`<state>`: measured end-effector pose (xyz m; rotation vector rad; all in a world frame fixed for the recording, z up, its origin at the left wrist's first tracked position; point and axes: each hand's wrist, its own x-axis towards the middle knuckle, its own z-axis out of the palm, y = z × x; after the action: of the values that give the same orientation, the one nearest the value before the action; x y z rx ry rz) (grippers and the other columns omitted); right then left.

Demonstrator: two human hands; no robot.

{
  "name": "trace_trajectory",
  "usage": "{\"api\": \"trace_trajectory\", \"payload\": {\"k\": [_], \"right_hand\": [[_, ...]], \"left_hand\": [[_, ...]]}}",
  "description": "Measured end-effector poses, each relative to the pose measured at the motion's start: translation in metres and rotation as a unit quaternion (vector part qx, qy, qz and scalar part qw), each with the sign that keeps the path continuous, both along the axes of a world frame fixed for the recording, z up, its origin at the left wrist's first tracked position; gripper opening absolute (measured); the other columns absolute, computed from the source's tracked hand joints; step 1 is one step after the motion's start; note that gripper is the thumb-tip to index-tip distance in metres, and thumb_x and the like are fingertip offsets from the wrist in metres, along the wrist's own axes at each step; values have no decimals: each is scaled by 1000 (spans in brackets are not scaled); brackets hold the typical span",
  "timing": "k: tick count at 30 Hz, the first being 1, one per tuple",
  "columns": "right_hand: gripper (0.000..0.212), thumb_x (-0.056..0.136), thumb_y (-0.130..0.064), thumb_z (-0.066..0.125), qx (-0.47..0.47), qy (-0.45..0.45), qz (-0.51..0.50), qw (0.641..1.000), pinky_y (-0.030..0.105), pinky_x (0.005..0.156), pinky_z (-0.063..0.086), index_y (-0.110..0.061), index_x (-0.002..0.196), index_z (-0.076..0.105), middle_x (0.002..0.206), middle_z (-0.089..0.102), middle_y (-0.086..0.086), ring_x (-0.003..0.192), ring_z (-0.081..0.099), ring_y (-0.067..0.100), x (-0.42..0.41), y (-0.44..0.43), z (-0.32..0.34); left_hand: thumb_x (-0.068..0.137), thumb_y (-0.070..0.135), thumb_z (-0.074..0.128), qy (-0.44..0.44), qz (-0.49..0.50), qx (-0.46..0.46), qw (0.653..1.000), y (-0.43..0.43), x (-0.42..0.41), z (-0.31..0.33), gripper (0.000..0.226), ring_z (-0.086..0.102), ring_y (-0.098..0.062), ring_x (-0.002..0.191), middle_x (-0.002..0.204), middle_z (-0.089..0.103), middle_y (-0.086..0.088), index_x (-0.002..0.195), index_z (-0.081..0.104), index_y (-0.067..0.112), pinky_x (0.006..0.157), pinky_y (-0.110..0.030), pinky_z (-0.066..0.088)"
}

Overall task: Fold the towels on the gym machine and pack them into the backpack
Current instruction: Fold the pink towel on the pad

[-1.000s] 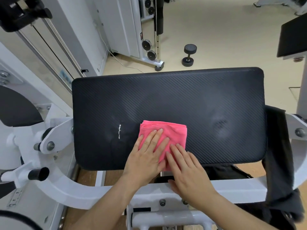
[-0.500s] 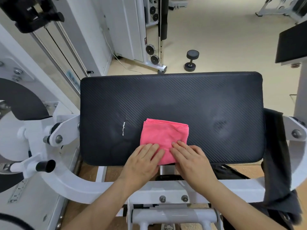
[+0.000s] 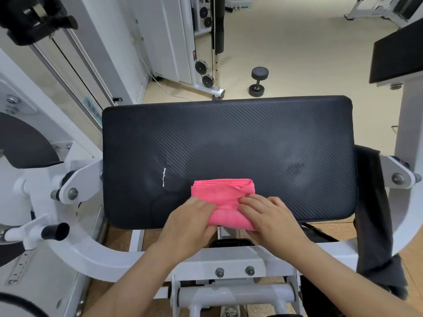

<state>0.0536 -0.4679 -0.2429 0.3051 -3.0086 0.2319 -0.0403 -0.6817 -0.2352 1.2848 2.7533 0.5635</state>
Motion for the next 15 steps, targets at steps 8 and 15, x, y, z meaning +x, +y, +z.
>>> {"api": "trace_trajectory", "payload": {"k": [8,15], "right_hand": [[32,86,-57,54,-278,-140,-91,946,34,76,53,-39,112,63,95,70,-19,85,65,5,-16,13,27],[13,87,-29,70,-431,-34,-231,871,33,75,54,-28,100,69,86,69,-15,82,63,1,-29,-7,18]], "left_hand": [[81,33,75,-263,220,155,927,-9,-12,13,20,58,2,91,99,65,15,93,64,46,73,-12,43],[86,47,64,-186,296,148,925,8,-8,3,24,55,-8,82,87,55,8,103,67,32,70,-26,47]]}}
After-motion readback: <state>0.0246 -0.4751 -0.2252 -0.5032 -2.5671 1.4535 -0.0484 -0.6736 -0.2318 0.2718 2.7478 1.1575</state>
